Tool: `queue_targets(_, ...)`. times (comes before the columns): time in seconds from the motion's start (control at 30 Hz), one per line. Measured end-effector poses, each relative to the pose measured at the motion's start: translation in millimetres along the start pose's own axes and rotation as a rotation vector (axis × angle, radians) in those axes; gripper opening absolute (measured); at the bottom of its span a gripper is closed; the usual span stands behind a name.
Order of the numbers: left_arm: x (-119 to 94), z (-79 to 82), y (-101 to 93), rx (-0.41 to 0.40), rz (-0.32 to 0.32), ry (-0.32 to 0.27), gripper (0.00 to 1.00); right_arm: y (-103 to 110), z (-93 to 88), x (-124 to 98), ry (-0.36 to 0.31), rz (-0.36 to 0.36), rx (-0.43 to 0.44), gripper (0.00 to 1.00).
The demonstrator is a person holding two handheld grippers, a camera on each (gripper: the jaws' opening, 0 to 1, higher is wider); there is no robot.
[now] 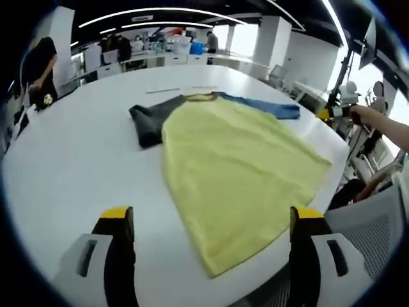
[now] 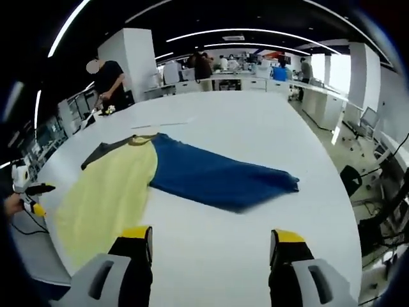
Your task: Fold the garment on the visible template until the final outline fits inside the template.
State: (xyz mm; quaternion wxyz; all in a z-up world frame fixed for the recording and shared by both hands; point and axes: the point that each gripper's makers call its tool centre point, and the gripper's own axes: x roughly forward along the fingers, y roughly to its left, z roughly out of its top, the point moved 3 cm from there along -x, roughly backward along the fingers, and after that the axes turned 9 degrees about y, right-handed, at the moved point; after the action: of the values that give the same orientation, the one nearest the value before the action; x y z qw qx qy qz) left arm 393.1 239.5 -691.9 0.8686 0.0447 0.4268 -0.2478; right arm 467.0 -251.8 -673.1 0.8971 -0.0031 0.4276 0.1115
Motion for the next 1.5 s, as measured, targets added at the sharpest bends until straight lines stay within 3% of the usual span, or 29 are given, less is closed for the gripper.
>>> queue_targets(0.2,-0.6,4.1,-0.1,0.016,0.014,0.000,0.93,-17.2,11.0,5.3,0.019,-0.048,-0.057,0.64)
queue_targets(0.33,0.9,5.6,-1.0,0.022,0.019,0.002,0.92,-31.4,15.0,12.3,0.027,-0.067,-0.033,0.60)
queue_targets(0.6,2.0,6.6,2.5,0.003,0.035,0.003,0.89,-67.7,20.8,22.4,0.023,-0.137,0.013,0.40)
queue_targets(1.0,6.1,4.5,2.2,-0.003,0.041,0.023,0.86,-107.3,28.0,42.6,0.035,-0.240,-0.002,0.22)
queue_targets(1.33,8.7,-3.0,3.5,-0.010,0.050,0.055,0.84,-121.0,27.6,62.5,0.066,-0.262,0.003,0.16)
queue_targets(1.5,8.9,-4.1,4.6,-0.004,0.054,0.062,0.83,-124.7,32.0,63.5,0.044,-0.268,0.022,0.14)
